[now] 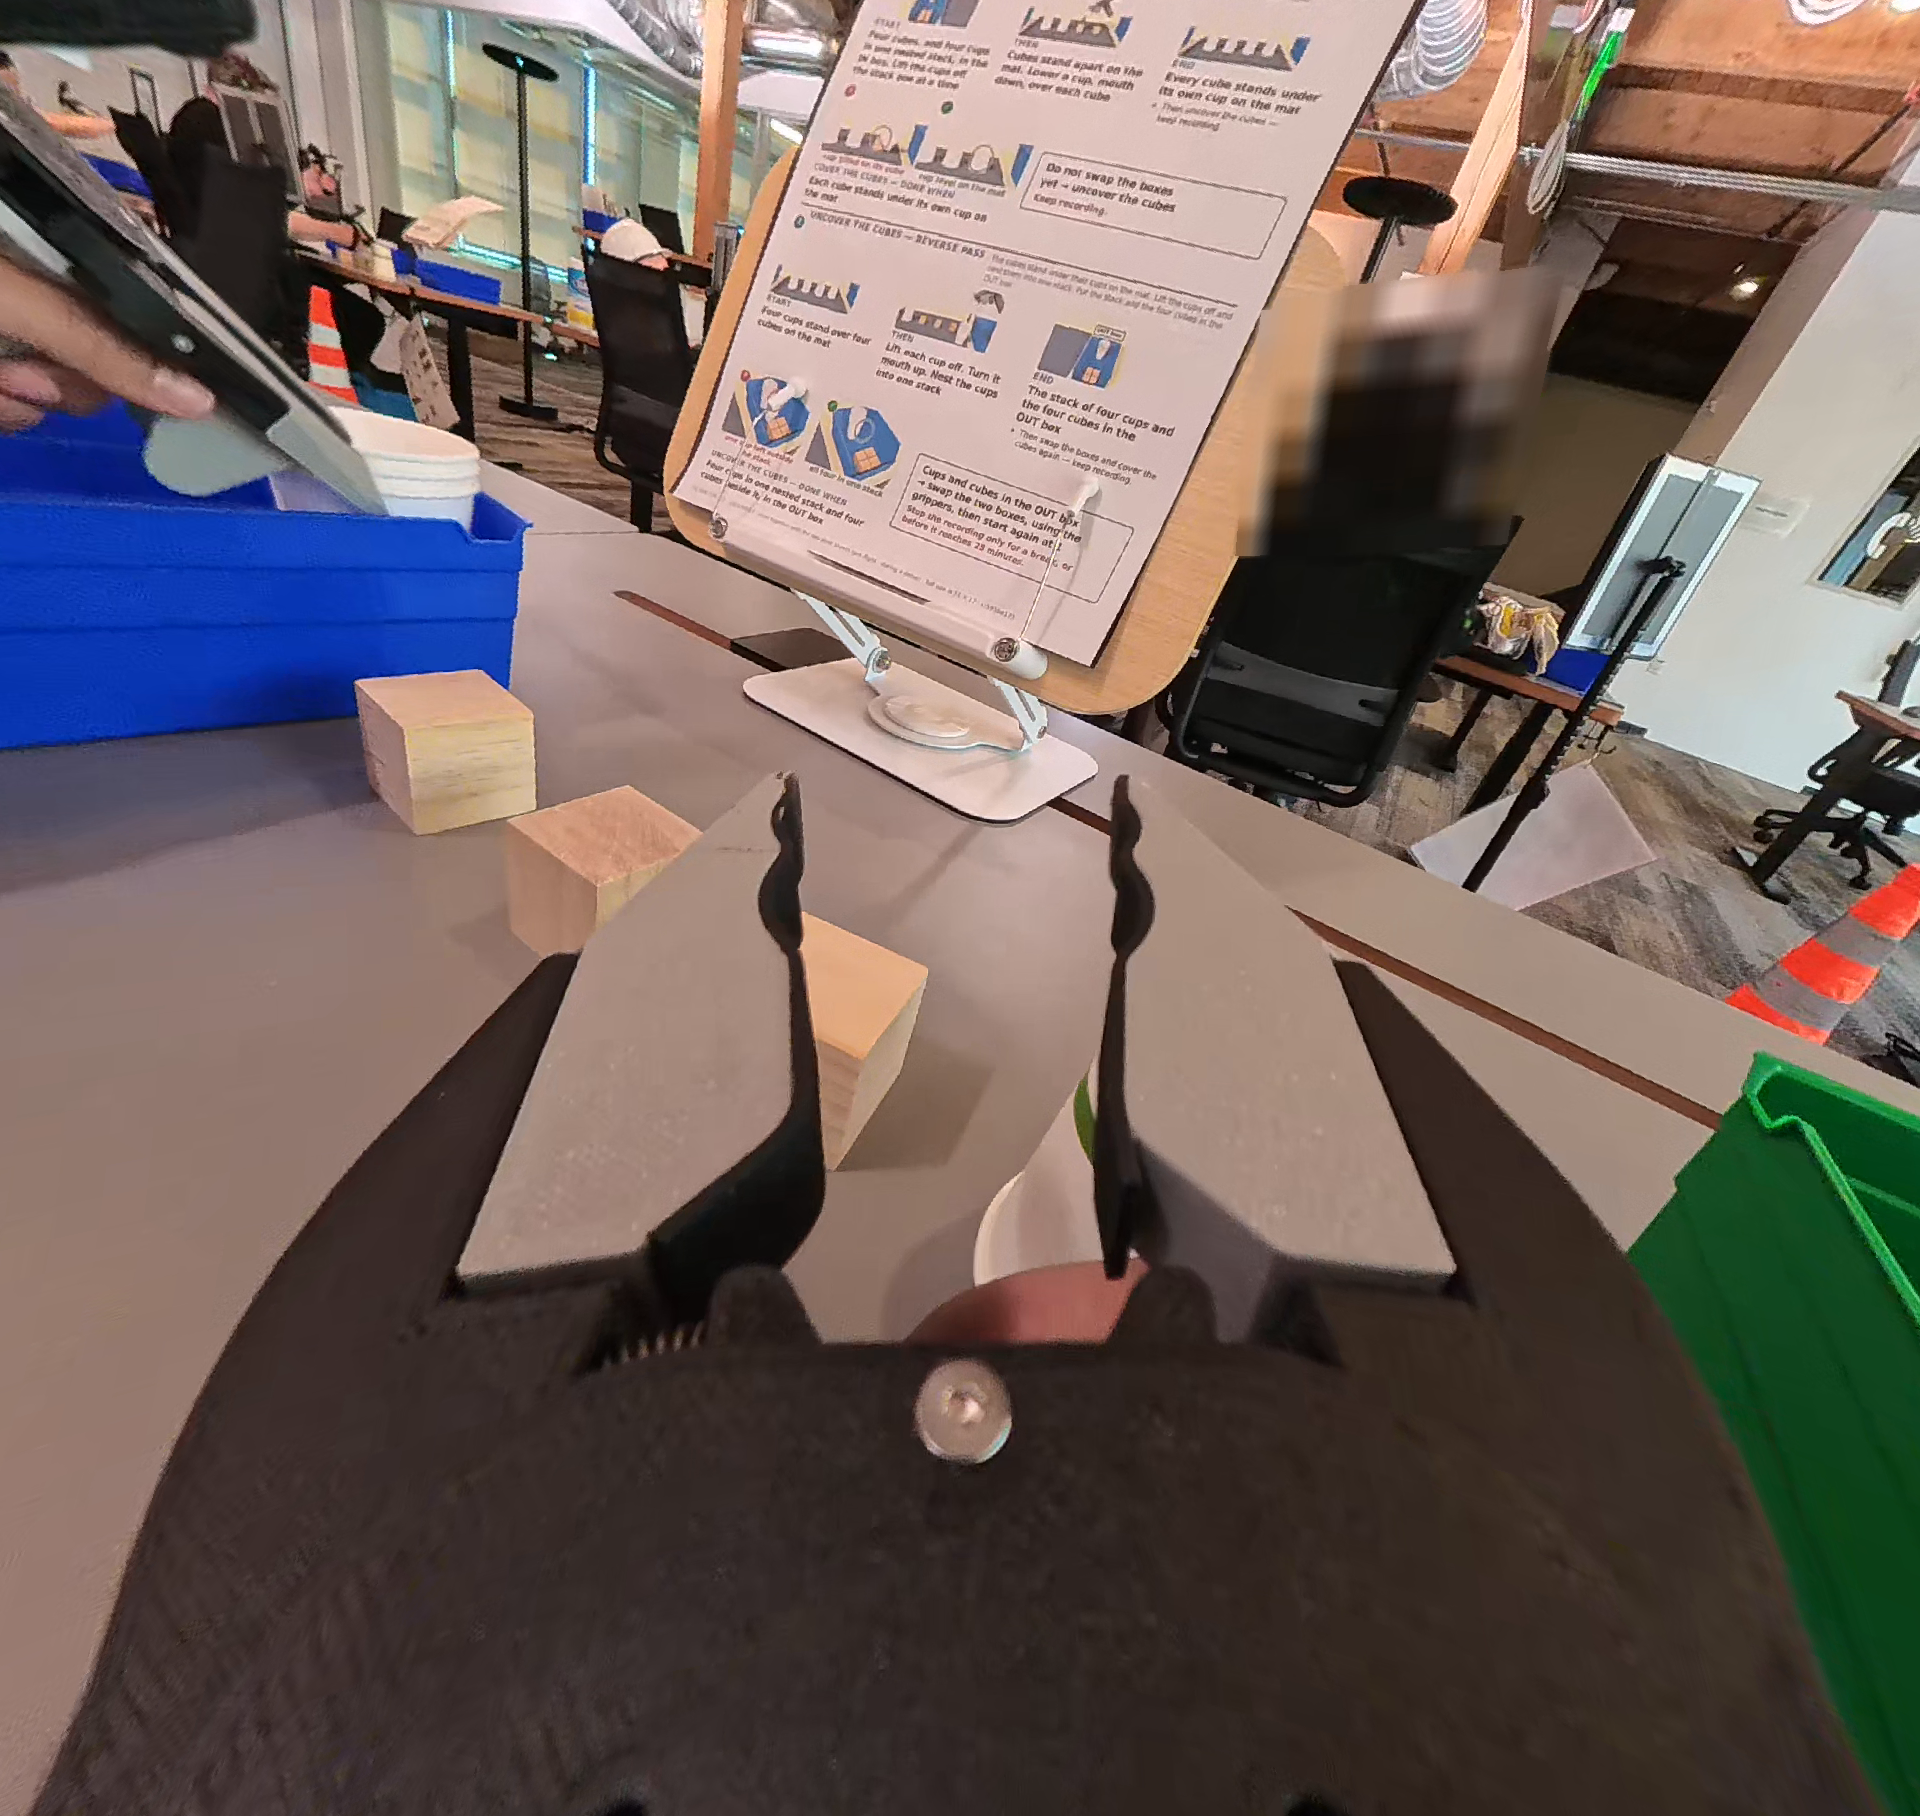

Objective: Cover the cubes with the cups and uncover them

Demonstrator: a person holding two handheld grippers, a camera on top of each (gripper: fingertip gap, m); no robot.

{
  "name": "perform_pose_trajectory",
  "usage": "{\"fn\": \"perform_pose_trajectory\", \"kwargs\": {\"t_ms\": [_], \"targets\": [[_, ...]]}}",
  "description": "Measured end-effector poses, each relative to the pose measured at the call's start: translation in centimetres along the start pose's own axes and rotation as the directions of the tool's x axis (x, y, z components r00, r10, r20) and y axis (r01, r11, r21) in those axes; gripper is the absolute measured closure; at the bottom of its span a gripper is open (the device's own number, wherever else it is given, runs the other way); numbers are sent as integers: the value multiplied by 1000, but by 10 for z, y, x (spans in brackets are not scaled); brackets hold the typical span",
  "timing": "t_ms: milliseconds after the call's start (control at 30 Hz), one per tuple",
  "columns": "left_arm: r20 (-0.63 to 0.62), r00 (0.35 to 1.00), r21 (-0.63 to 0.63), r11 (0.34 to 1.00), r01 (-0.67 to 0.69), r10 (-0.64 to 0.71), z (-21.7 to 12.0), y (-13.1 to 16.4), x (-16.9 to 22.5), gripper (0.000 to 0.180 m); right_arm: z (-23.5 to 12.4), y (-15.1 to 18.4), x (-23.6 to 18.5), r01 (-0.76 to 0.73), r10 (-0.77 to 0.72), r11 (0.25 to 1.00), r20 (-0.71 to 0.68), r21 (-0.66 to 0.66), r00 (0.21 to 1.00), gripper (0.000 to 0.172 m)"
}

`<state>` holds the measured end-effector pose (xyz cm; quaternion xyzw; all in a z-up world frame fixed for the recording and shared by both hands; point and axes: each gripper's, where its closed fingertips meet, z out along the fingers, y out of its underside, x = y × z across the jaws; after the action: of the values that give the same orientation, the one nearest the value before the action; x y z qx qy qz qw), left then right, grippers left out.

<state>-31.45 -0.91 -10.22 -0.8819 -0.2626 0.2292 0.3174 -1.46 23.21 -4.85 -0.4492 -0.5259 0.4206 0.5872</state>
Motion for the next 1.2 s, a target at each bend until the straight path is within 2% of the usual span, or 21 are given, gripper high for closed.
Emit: {"fn": "perform_pose_trajectory", "kwargs": {"t_ms": [167,300,400,700,800,967,1067,1133,1200], "targets": [[-75,996,59,997,47,-43,-6,-9,8,145,0,1,0,4,-4,1000,0,-8,1000,115],[-59,997,70,996,52,-48,-11,-11,-1,157,1,2,-3,11,-11,1000,6,-12,1000,115],[-96,992,95,992,88,-79,-15,-15,-1,174,1,2,-4,17,-17,1000,7,-16,1000,115],[-124,989,90,992,92,-80,-17,-13,1,178,1,4,-5,19,-19,1000,10,-23,1000,115],[-60,996,117,990,77,-70,-22,-18,-10,179,1,5,-5,20,-19,999,11,-26,1000,115],[-49,996,258,962,91,-81,-55,-48,-15,179,3,8,-8,22,-22,999,24,-40,999,115],[17,997,250,966,70,-77,-60,-50,-29,179,4,10,-12,36,-34,998,35,-52,999,115],[15,998,242,969,51,-56,-62,-49,-27,179,5,12,-13,47,-45,997,36,-57,998,115],[62,997,286,958,23,-43,-71,-55,-30,179,5,12,-13,50,-48,997,37,-58,998,115]]}}
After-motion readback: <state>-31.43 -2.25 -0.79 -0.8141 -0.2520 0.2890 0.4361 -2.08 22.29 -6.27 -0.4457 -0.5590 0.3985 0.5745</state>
